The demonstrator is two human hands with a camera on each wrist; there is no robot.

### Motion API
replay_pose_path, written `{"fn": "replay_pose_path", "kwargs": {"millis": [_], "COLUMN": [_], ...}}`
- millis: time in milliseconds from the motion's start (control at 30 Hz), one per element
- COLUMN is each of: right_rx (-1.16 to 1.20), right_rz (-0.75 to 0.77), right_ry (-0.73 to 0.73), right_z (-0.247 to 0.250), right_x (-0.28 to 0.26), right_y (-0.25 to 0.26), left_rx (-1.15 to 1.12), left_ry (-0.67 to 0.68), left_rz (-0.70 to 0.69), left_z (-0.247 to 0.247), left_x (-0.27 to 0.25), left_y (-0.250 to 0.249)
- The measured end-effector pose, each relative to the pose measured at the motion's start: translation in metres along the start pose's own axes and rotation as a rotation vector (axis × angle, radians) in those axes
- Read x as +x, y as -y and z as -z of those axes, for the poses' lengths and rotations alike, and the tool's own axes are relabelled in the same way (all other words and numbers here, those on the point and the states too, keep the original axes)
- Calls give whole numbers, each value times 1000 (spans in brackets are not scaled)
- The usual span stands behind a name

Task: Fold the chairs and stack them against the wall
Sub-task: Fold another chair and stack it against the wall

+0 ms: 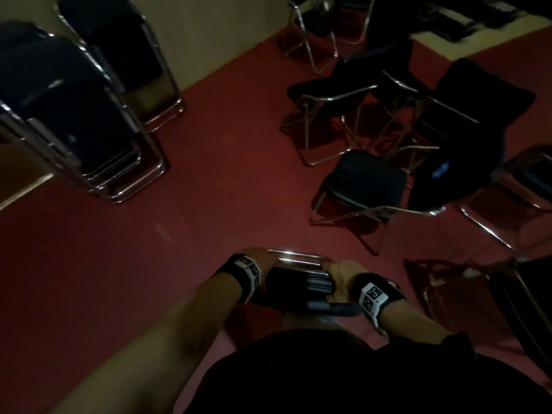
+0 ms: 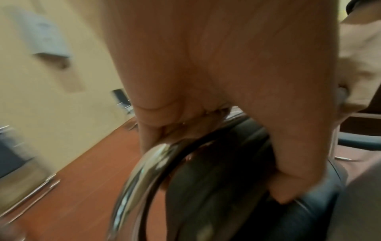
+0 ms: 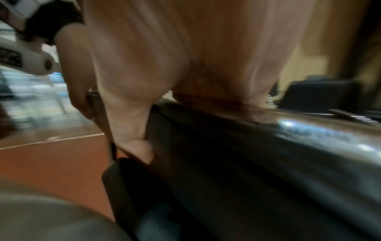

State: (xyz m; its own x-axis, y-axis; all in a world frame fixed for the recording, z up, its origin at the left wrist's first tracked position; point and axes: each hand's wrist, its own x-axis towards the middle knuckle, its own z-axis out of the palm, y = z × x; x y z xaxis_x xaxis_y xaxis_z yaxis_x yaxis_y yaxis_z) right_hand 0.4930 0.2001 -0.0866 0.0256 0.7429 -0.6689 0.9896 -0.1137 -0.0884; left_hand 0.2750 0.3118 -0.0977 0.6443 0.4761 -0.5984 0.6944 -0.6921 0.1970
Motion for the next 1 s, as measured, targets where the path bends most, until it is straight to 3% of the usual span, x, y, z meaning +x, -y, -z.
{"fn": "replay_pose_path", "kwargs": {"millis": [67,300,400,567,700,800,1000], "right_rx": [-47,-322,-368,-411,-379,-373,-353], "right_rz": [48,327,367,495,464,313,147], "right_ry": [14,85,188,182,191,262,178], "right_z": [27,126,146,187,204,222,271], "right_x": [37,157,198,252,274,284,306], "right_y": [1,0,8,22,28,35,70], "left_rx": [-36,-164,-269,-393,-442,-398,-306], "left_ry": [15,307,302,285,277,329,184], "left_rz": [67,174,242,323,277,174,30], "left_z": [11,62,60,83,108,124,166], "left_x": [8,66,84,111,124,140,154], "left_y": [24,89,112,172,209,230,291]}}
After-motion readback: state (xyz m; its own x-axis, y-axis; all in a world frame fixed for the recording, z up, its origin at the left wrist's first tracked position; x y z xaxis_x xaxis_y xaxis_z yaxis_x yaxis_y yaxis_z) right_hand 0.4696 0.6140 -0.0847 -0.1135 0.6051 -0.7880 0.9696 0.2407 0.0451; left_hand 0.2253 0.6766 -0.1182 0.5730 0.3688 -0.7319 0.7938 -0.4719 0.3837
